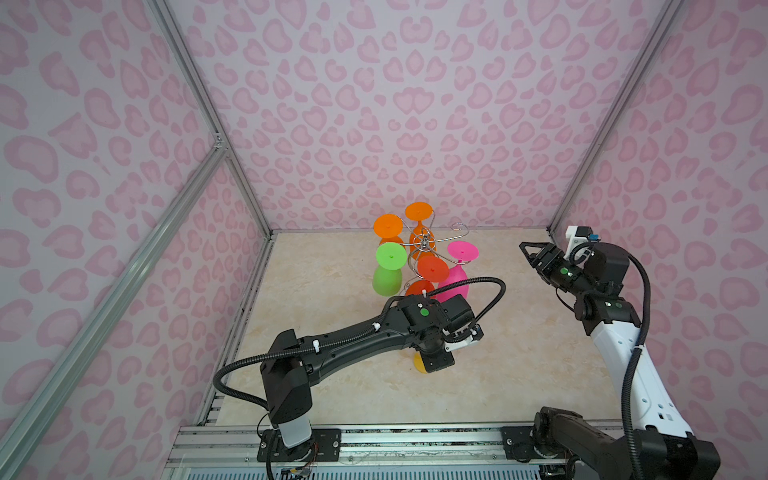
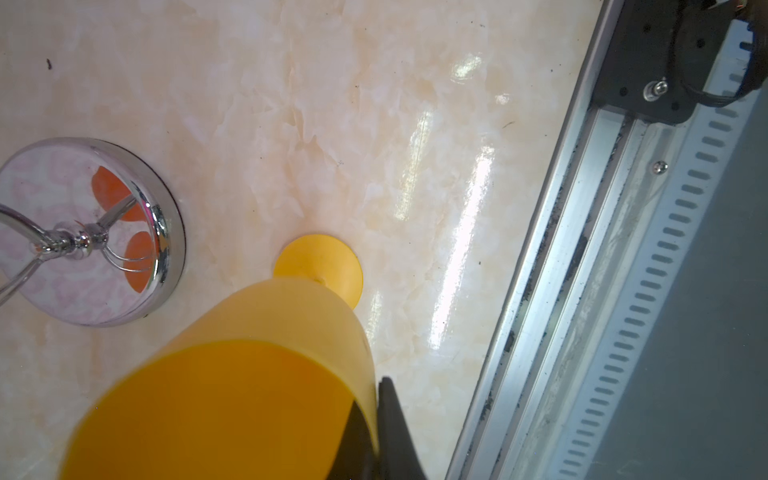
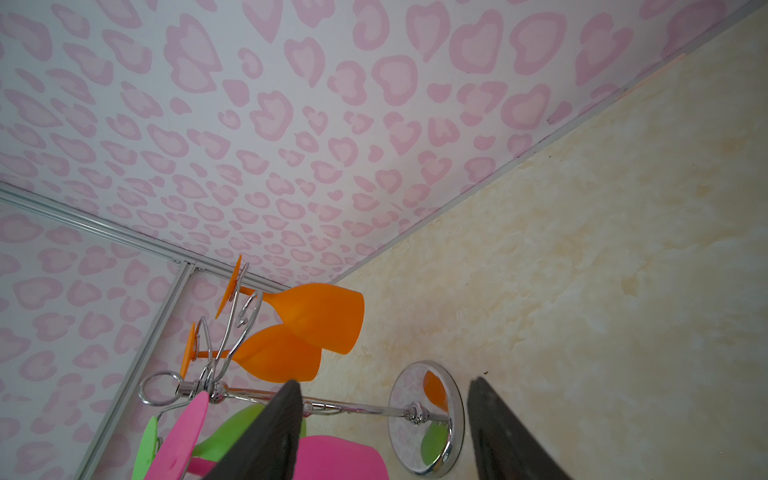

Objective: Take the wine glass off the wine glass rack
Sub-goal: 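Lower the yellow glass upright with the left gripper while the right gripper withdraws, then open the left gripper and lift it away from the yellow glass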

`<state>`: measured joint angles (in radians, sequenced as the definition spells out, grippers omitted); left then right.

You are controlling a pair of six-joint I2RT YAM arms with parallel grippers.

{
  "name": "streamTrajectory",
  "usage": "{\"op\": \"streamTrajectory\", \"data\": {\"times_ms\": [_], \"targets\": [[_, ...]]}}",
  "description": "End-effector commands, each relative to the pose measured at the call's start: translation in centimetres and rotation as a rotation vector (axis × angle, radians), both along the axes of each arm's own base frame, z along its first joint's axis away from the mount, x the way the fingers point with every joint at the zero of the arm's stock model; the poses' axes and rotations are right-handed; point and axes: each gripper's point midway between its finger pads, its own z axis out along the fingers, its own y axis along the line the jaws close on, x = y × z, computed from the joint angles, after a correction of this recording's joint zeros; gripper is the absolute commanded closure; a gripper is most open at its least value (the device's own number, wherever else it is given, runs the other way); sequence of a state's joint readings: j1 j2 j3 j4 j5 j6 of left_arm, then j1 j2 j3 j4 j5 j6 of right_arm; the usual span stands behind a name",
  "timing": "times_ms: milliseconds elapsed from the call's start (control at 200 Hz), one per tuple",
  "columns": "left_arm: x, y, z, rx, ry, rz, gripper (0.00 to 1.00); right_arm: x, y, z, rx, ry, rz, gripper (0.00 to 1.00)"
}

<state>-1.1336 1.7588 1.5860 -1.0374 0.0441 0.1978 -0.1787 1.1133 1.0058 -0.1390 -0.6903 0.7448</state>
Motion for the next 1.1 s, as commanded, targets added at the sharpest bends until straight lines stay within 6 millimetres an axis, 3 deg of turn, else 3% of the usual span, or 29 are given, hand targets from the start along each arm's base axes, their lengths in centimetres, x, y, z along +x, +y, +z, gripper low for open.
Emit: {"op": "streamTrajectory", "data": {"times_ms": [0, 145, 290, 620, 801, 951, 1091], "targets": [[0.0, 0.1, -0.5, 0.011, 0.007, 0.009, 0.98, 0.3, 0.1, 0.1, 0.011, -0.012, 0.005, 0.36], [0.0, 0.0, -0.6, 0.009, 0.006, 0.01, 0.95, 0.4, 0.1, 0.1, 0.015, -0.012, 0.005, 0.36], [0.2, -0.1, -0.2, 0.002, -0.004, 0.012, 0.78, 0.4, 0.1, 0.2, 0.017, -0.013, 0.008, 0.36], [1.0, 0.0, 2.8, -0.043, -0.07, 0.031, 0.58, 0.5, 0.3, 0.4, 0.032, -0.021, 0.02, 0.36], [0.5, 0.1, 8.8, -0.191, -0.12, 0.008, 0.57, 0.2, 1.0, 1.5, 0.062, -0.051, 0.049, 0.36], [-0.9, 0.5, 15.9, -0.423, -0.17, -0.026, 0.56, -0.2, 2.5, 2.7, 0.101, -0.086, 0.093, 0.36], [-1.1, 3.2, 23.8, -0.687, -0.324, 0.03, 0.49, -0.4, 5.3, 4.0, 0.136, -0.119, 0.175, 0.36]]}}
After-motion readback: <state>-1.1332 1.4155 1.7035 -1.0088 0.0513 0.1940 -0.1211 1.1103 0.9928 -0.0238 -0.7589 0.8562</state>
